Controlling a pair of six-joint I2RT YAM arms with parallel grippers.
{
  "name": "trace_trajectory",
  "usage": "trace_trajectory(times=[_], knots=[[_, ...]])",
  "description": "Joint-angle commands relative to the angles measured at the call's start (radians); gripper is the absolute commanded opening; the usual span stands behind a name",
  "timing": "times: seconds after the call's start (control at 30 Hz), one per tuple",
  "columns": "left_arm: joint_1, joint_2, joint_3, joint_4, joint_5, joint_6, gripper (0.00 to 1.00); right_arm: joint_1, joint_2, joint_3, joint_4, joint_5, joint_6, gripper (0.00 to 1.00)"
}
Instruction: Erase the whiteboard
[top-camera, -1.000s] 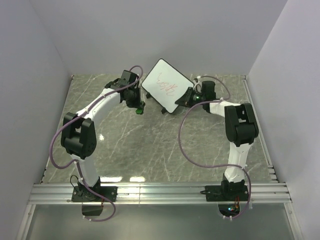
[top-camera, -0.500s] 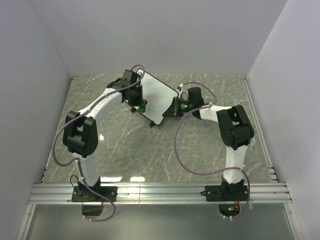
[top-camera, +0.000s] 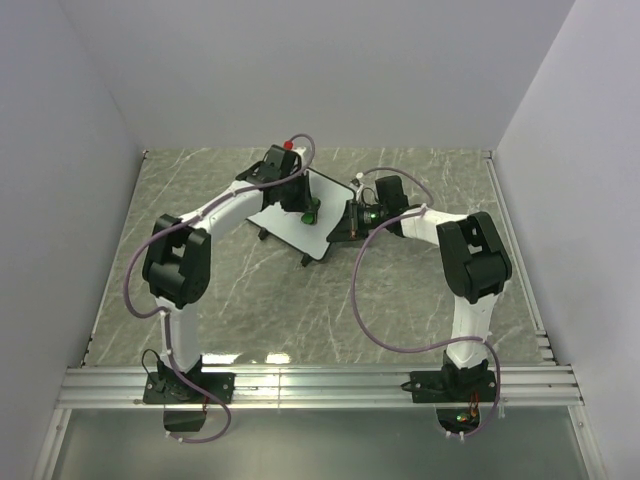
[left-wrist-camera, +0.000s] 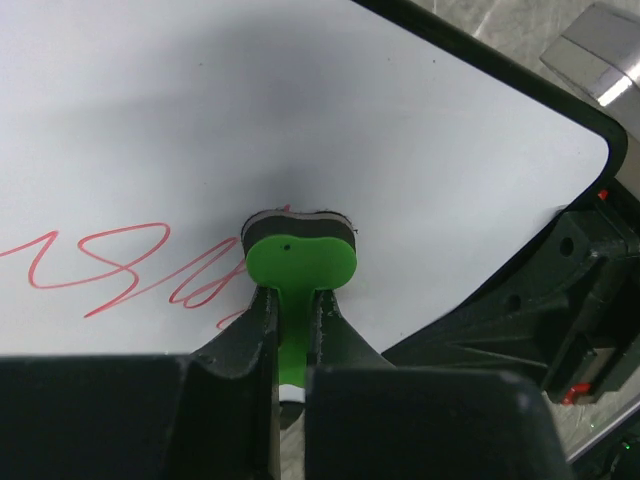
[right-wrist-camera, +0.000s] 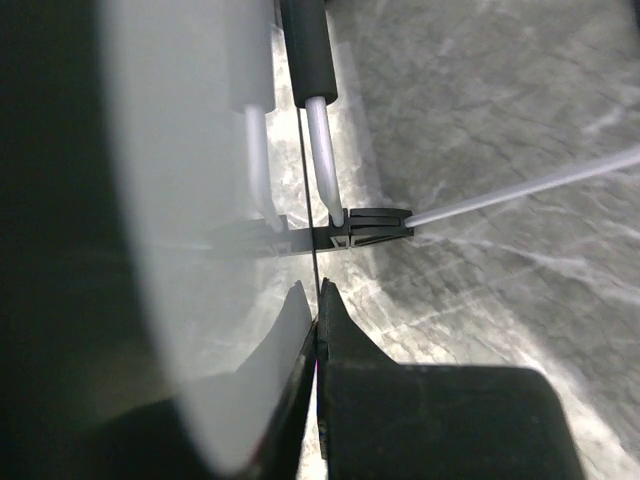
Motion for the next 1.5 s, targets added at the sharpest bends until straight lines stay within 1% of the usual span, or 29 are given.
trace_trajectory(times=[0.0,0.13,0.23,0.27,0.33,0.43,0.53,0.67,0.8,0.93,1.07,1.13,1.27,1.47], knots=[[-0.038,0.061,0.0,0.096,0.064,-0.005,0.0,0.038,0.005,0.016,-0.222,-0.08,0.017,0.0],[-0.06,0.079,-0.017,0.14,0.006,-0.028,0.0,0.046,0.006,0.031,-0.279,-0.075,-0.003,0.0],[-0.055,0.082,-0.035,0.145,-0.083,-0.024,0.0,0.046,-0.009,0.016,-0.307,-0.068,-0.015,0.0],[-0.035,0.084,-0.045,0.151,-0.104,-0.028,0.0,0.046,-0.013,0.011,-0.314,-0.065,-0.018,0.0],[0.003,0.082,-0.078,0.166,-0.104,-0.042,0.0,0.044,-0.023,0.016,-0.339,-0.055,-0.034,0.0],[0.115,0.09,-0.109,0.175,-0.121,-0.043,0.0,0.044,-0.023,0.032,-0.362,-0.051,-0.043,0.0],[0.179,0.101,-0.126,0.183,-0.129,-0.033,0.0,0.044,-0.017,0.049,-0.373,-0.049,-0.049,0.0],[0.207,0.119,-0.106,0.175,-0.134,-0.022,0.0,0.046,-0.012,0.08,-0.394,-0.046,-0.055,0.0],[0.181,0.085,-0.138,0.197,-0.088,-0.027,0.0,0.046,0.005,0.111,-0.419,-0.026,-0.06,0.0],[0.101,0.041,-0.186,0.203,-0.066,-0.02,0.0,0.046,0.025,0.134,-0.411,-0.025,-0.044,0.0],[-0.006,-0.017,-0.201,0.208,0.023,-0.014,0.0,0.049,0.049,0.161,-0.396,-0.017,-0.015,0.0],[-0.047,-0.043,-0.221,0.209,0.035,-0.001,0.0,0.049,0.059,0.174,-0.385,-0.009,-0.008,0.0],[-0.063,-0.062,-0.27,0.245,0.044,-0.004,0.0,0.049,0.083,0.2,-0.353,-0.015,0.034,0.0],[-0.054,-0.03,-0.22,0.208,0.003,-0.002,0.0,0.056,0.091,0.232,-0.403,-0.015,0.006,0.0]])
